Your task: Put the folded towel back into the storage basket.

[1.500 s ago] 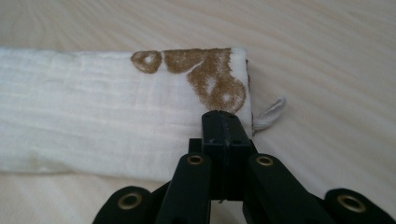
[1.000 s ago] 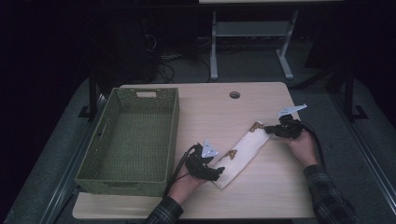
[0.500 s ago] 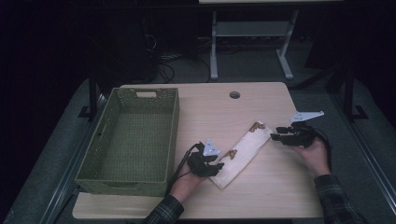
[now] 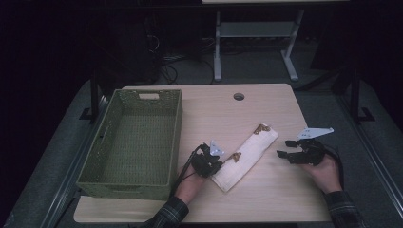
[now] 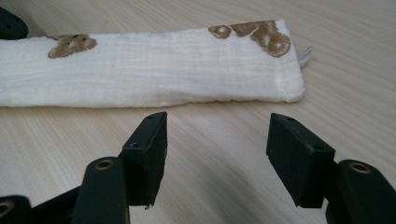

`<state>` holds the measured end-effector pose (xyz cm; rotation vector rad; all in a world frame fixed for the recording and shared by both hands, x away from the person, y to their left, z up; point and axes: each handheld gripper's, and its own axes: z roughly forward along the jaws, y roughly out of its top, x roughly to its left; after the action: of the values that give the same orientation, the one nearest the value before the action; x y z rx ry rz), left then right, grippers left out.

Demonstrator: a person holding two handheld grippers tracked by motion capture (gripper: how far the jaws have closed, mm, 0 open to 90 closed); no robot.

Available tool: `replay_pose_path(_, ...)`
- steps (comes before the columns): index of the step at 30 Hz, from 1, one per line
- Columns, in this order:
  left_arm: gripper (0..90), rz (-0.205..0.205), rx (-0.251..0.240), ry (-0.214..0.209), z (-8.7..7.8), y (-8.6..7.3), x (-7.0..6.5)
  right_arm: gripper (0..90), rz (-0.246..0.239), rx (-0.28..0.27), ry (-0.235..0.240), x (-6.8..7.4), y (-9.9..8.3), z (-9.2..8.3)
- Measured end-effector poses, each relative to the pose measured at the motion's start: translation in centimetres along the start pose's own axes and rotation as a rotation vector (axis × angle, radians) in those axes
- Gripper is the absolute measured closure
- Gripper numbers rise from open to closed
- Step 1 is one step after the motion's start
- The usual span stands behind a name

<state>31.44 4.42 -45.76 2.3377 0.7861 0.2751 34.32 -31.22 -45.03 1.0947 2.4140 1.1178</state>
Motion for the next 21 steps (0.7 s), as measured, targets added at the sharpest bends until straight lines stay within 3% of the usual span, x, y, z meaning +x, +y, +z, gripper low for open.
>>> replay_pose_path(7, 89.7, 0.0, 0.011, -0.076, -0.3, -0.3, -1.1, 37.0, -0.012, -0.01, 0.007, 0.2, 0.1, 0.2)
replay_pose_path(12, 89.6, 0.042, 0.021, -0.139, -0.2, -0.2, -2.3, 35.5, -0.019, -0.004, 0.009, 0.0, 0.1, 0.7)
replay_pose_path(19, 89.6, 0.054, 0.01, -0.202, 0.2, -0.1, -3.3, 34.5, -0.016, 0.001, 0.008, -0.1, 0.1, 1.1)
replay_pose_path(21, 89.6, 0.083, 0.012, -0.222, 0.3, 0.2, -4.2, 34.1, -0.019, 0.007, 0.003, -0.1, 0.0, 1.3)
